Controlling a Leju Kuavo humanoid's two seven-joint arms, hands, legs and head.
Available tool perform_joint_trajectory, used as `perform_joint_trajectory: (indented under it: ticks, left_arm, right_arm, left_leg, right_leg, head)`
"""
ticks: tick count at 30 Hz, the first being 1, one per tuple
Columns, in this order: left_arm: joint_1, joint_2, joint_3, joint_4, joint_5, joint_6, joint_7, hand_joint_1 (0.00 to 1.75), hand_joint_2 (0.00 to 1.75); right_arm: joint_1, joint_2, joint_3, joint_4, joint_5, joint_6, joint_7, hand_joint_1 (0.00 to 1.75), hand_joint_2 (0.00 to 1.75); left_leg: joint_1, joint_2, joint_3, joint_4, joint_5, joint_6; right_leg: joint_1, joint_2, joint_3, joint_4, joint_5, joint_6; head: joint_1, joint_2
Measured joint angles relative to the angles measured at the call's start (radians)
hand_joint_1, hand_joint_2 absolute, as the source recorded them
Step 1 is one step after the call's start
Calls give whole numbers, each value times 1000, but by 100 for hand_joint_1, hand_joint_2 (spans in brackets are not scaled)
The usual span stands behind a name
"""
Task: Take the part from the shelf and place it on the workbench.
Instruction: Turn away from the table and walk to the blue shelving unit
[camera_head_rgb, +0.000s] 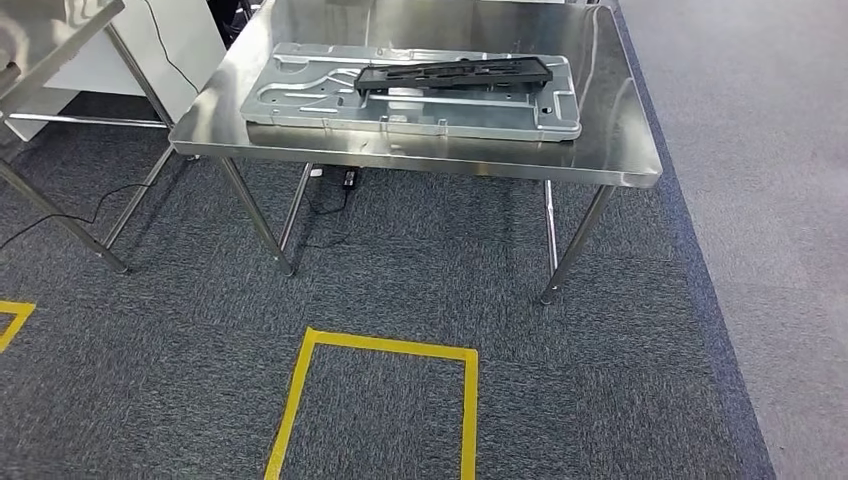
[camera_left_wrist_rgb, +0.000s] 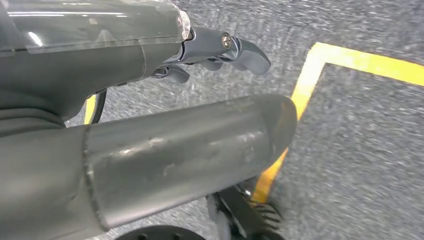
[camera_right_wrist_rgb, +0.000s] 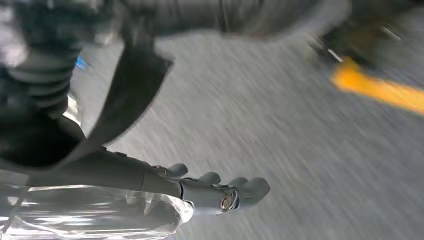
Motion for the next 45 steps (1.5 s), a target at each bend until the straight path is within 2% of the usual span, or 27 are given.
perform_joint_trajectory:
  ticks: [2,4,6,7,10,11,12,13,15,17,18,20,22,23,26,27,28,30,32,33,35,37,38,40,42,43,45]
  left_arm:
    - [-7,0,0,-4,-12,1,0,0,0]
    - [-13,0,0,-6,-23,2,0,0,0]
    - [-11,0,-1,-7,-34,2,1,0,0]
    - [-8,0,-1,-7,-39,2,1,0,0]
    - [-7,0,-1,-9,-47,2,1,0,0]
    - [-6,0,-1,-10,-48,2,1,0,0]
    - [-5,-1,0,-11,-49,1,1,0,0]
    - [-3,-1,0,-13,-50,1,1,0,0]
    - [-2,-5,0,-14,-54,0,1,0,0]
    - [-3,-13,0,-17,-58,-2,1,0,0]
    - [-4,-15,0,-19,-59,-3,1,0,0]
    - [-4,-16,0,-25,-60,-3,1,0,0]
    - [-3,-17,0,-29,-61,-3,1,0,0]
    - [-3,-17,0,-30,-62,-3,1,0,0]
    - [-3,-18,-1,-32,-62,-3,1,0,0]
    - [-1,-17,0,-33,-62,-3,1,0,0]
    - [1,-17,0,-34,-62,-3,1,0,0]
    - [3,-17,0,-36,-63,-3,1,0,0]
    - [1,-17,0,-38,-64,-3,1,0,0]
    - [1,-17,0,-38,-64,-3,1,0,0]
    - [5,-18,0,-38,-64,-3,1,0,0]
    - [8,-18,0,-38,-65,-3,1,0,0]
    - [8,-18,0,-38,-65,-3,1,0,0]
    - [6,-18,0,-38,-65,-3,1,0,0]
    - [5,-18,0,-39,-65,-3,2,0,0]
    - [6,-18,0,-39,-66,-4,2,0,0]
    - [7,-18,0,-39,-67,-5,2,0,0]
  right_arm:
    - [5,8,0,4,-21,44,44,0,0]
    - [11,12,2,6,-32,72,71,0,0]
    - [15,13,4,6,-45,98,94,0,0]
    - [18,13,6,5,-50,110,104,0,0]
    - [26,13,8,4,-60,135,116,0,0]
    - [28,13,9,3,-62,142,118,0,0]
    - [31,13,9,1,-64,148,119,0,0]
    - [34,13,10,-2,-65,153,121,0,0]
    - [41,13,12,-10,-66,164,123,0,0]
    - [50,13,15,-20,-68,174,126,0,0]
    - [53,13,17,-24,-69,179,129,0,0]
    - [57,13,22,-29,-72,184,135,0,0]
    - [59,15,28,-34,-73,186,140,0,0]
    - [60,15,31,-36,-73,187,142,0,0]
    - [62,16,35,-39,-74,187,144,0,0]
    - [62,16,36,-39,-75,187,145,0,0]
    - [63,16,37,-40,-77,187,147,0,0]
    - [64,16,42,-44,-84,187,150,0,0]
    - [67,16,48,-51,-90,188,155,0,0]
    - [68,16,51,-55,-93,189,157,0,0]
    - [71,16,55,-62,-96,190,162,0,0]
    - [74,16,59,-71,-99,191,164,0,0]
    - [76,16,61,-74,-99,191,164,0,0]
    - [81,16,62,-79,-101,192,164,0,0]
    - [88,16,64,-84,-102,196,165,0,0]
    - [92,16,65,-89,-104,200,167,0,0]
    - [100,16,68,-102,-107,211,171,0,0]
  left_leg:
    - [-3,16,118,-164,-35,9]
    - [-6,17,162,-243,-67,23]
    - [-5,12,153,-246,-58,39]
    - [-5,10,148,-247,-49,47]
    - [-7,0,122,-245,-28,60]
    - [-9,-5,112,-242,-22,60]
    - [-10,-12,102,-238,-18,59]
    - [-11,-19,95,-234,-15,58]
    - [-14,-34,87,-227,-13,56]
    - [-15,-48,81,-222,-11,50]
    - [-14,-54,76,-220,-10,45]
    - [-13,-69,69,-219,-5,33]
    - [-12,-63,57,-197,-22,23]
    - [-11,-53,38,-159,-46,18]
    - [-1,-34,-62,30,-129,1]
    - [2,-31,-82,64,-131,-4]
    - [6,-27,-85,61,-113,-8]
    - [12,-7,-35,-51,-40,-13]
    - [9,19,16,-166,6,-7]
    - [7,24,24,-190,11,-1]
    - [3,13,19,-194,11,13]
    - [6,1,16,-198,18,27]
    - [7,-4,15,-200,22,35]
    - [7,-17,10,-200,28,43]
    - [4,-35,5,-200,31,47]
    - [3,-47,5,-199,31,48]
    - [0,-70,8,-198,32,46]
  right_leg:
    - [4,-7,-16,18,10,7]
    - [5,-17,-21,27,19,18]
    - [0,-18,-26,36,15,32]
    - [-1,-11,-34,59,-7,39]
    - [-3,8,-91,229,-129,47]
    - [-3,9,-105,283,-154,47]
    - [-3,10,-104,308,-162,46]
    - [-2,12,-82,290,-148,44]
    - [0,34,9,154,-94,29]
    - [2,64,79,33,-66,13]
    - [3,72,90,10,-67,8]
    - [3,58,90,-2,-64,4]
    - [-3,41,94,-19,-57,-1]
    - [-7,31,95,-25,-53,-4]
    - [-7,-2,92,-26,-53,-8]
    - [-7,-12,91,-25,-54,-7]
    - [-7,-21,91,-24,-55,-6]
    - [-9,-38,92,-16,-61,1]
    - [-7,-52,92,-5,-70,13]
    - [-5,-57,91,-1,-73,19]
    - [-3,-67,92,1,-74,28]
    - [-7,-54,88,16,-88,40]
    - [-9,-37,76,46,-112,44]
    - [-10,-1,22,164,-183,48]
    - [-10,10,-28,275,-223,48]
    - [-10,12,-33,285,-214,45]
    - [-8,28,13,187,-144,35]
  head:
    - [0,0]
    - [0,0]
    - [1,0]
    - [0,0]
    - [0,0]
    - [0,0]
    - [0,0]
    - [0,0]
    - [0,0]
    - [0,0]
    - [0,0]
    - [0,0]
    - [0,0]
    - [0,0]
    - [0,0]
    - [0,0]
    - [0,0]
    - [0,0]
    - [0,0]
    - [0,0]
    - [0,0]
    - [0,0]
    - [0,0]
    - [1,0]
    - [1,0]
    - [1,0]
    - [1,0]
